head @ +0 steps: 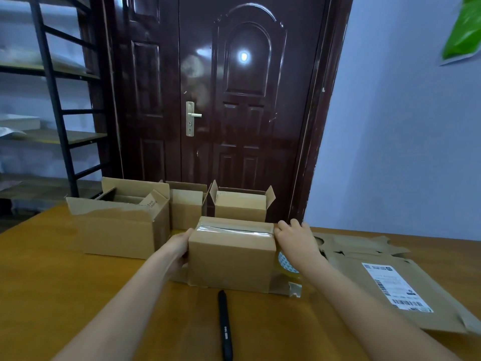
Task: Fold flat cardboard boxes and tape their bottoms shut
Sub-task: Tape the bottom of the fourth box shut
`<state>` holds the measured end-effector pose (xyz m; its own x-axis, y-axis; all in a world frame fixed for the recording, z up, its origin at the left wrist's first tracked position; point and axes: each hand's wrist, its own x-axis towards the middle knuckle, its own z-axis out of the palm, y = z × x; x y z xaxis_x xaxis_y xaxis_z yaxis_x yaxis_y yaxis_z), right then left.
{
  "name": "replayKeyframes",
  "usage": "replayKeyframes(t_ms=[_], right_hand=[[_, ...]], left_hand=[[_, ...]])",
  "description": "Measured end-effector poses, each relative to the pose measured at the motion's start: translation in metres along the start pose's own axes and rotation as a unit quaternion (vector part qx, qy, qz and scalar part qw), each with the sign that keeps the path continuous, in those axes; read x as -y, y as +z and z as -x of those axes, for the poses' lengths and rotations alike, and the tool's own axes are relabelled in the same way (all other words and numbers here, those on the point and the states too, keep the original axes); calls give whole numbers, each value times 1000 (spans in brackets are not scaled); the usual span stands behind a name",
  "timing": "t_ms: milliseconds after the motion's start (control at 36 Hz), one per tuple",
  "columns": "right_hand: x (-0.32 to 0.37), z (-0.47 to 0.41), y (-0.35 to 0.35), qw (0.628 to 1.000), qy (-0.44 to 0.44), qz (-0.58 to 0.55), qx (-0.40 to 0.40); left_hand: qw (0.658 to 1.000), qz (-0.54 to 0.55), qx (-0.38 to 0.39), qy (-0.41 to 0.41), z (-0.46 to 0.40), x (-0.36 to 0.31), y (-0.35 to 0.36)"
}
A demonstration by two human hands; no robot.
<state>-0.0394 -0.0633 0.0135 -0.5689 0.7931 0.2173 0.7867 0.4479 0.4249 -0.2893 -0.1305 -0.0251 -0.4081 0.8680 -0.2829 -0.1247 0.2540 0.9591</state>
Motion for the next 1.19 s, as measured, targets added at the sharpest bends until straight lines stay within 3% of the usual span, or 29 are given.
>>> replayKeyframes(t_ms=[167,306,389,472,583,639,750,806,944,1028,1194], right_hand=[[-1,1,0,1000,-4,1,-3],[-2,1,0,1000,-7,3,-11],[-3,1,0,1000,-9,0,-17],[-4,2,2,1000,-13,-5,-24],[-7,4,3,1000,-13,-13,-24],[-8,4,3,999,-14,-19,-23],[-8,3,2,999,-15,-29,-27],[-5,4,1,999,-14,-34,-30],[10,5,-1,997,-9,-68,-40],[11,7,4,993,15,-104,-59],[9,11,24,965,52,-220,-133]], left_hand=[[994,-94,-28,38,1,-4,-1],[948,-267,-65,158,8,-5,-1],[925,-336,-24,174,16,-3,-5],[935,-313,-29,164,20,-4,-9],[930,-243,-174,215,25,-22,-12],[916,-229,-197,264,31,-35,-6],[855,-346,-105,372,43,-61,23],[811,-439,-53,383,42,-64,38],[730,-630,47,261,30,-51,57],[710,-656,62,247,23,-47,57],[703,-667,76,237,20,-49,59]])
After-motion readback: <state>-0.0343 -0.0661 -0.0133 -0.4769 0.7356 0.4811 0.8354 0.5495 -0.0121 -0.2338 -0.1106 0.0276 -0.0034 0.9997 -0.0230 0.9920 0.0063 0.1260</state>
